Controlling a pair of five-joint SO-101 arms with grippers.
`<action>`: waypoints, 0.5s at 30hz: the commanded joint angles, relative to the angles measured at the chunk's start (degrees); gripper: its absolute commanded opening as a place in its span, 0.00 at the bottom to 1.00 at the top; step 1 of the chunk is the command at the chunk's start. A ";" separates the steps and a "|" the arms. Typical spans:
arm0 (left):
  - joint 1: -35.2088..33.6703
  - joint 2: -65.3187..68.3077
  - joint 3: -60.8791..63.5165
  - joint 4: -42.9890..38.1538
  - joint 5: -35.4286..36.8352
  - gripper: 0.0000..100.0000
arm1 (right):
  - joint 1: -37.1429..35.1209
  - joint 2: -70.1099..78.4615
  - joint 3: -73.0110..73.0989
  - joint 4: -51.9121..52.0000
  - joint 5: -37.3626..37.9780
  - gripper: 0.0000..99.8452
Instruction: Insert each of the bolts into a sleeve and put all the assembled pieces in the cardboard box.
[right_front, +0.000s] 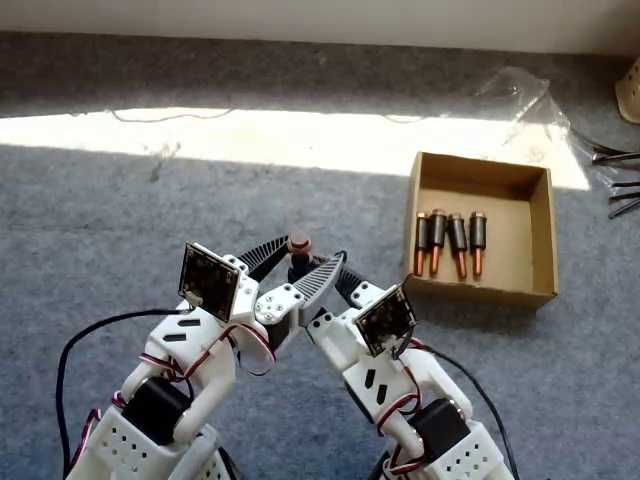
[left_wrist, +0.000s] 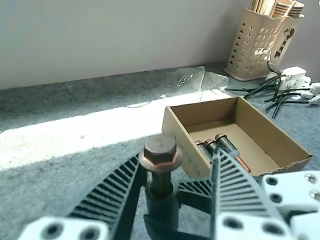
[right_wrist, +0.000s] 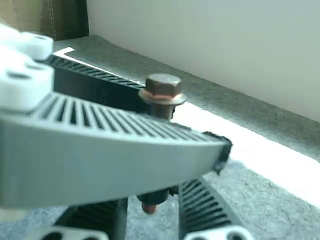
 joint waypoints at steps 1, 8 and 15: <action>0.13 -0.75 -0.57 0.26 -4.57 0.21 | 1.10 -0.40 7.34 -0.04 0.44 0.00; -2.59 -0.40 -0.84 -0.18 -7.21 0.21 | 1.10 -0.40 7.34 -0.04 0.44 0.00; -4.79 -0.40 -0.75 -0.18 -6.95 0.21 | 1.10 -0.40 7.34 -0.04 0.44 0.00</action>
